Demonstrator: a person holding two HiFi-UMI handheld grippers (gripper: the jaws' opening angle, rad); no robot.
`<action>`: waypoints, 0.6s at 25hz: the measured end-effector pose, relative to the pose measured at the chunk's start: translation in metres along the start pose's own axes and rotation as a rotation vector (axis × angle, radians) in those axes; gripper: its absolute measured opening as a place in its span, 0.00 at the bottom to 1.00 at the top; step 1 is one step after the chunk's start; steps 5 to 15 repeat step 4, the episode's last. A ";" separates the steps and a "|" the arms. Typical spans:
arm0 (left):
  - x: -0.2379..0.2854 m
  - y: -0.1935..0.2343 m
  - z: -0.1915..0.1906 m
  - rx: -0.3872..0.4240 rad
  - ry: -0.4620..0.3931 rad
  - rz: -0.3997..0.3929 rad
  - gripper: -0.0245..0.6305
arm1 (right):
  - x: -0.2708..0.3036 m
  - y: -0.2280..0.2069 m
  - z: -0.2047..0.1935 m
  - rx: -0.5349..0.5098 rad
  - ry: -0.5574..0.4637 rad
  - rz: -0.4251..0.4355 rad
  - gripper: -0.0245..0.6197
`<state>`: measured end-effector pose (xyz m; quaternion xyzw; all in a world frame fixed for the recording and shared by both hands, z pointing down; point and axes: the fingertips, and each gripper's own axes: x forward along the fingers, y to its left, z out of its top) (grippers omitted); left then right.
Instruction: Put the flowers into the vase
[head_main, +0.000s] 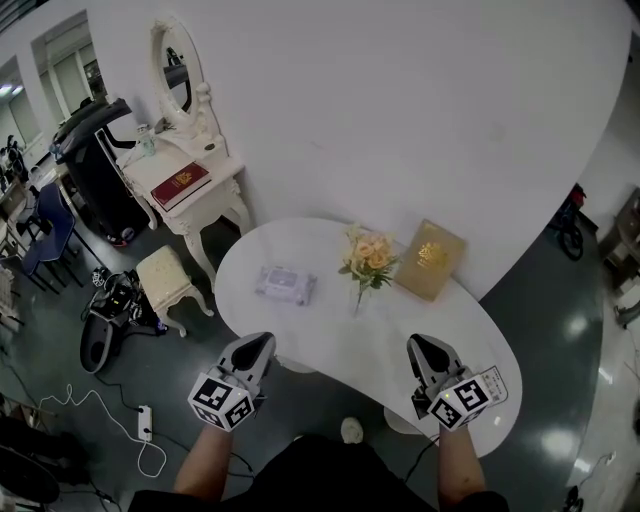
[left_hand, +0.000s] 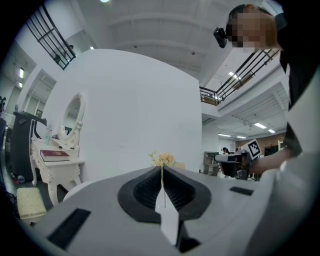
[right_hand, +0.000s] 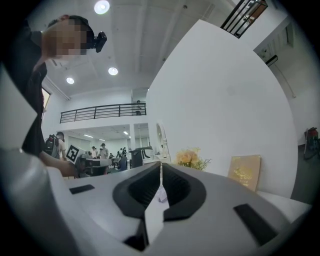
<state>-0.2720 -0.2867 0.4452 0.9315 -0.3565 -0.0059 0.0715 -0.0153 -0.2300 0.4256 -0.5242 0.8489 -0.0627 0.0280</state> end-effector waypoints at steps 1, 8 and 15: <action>0.001 0.000 0.000 0.001 0.001 0.000 0.07 | 0.001 0.000 0.001 -0.001 0.001 0.004 0.09; 0.003 -0.003 0.001 0.004 0.004 -0.003 0.07 | 0.002 -0.001 0.002 0.005 0.004 0.017 0.09; 0.003 -0.003 0.001 0.004 0.004 -0.003 0.07 | 0.002 -0.001 0.002 0.005 0.004 0.017 0.09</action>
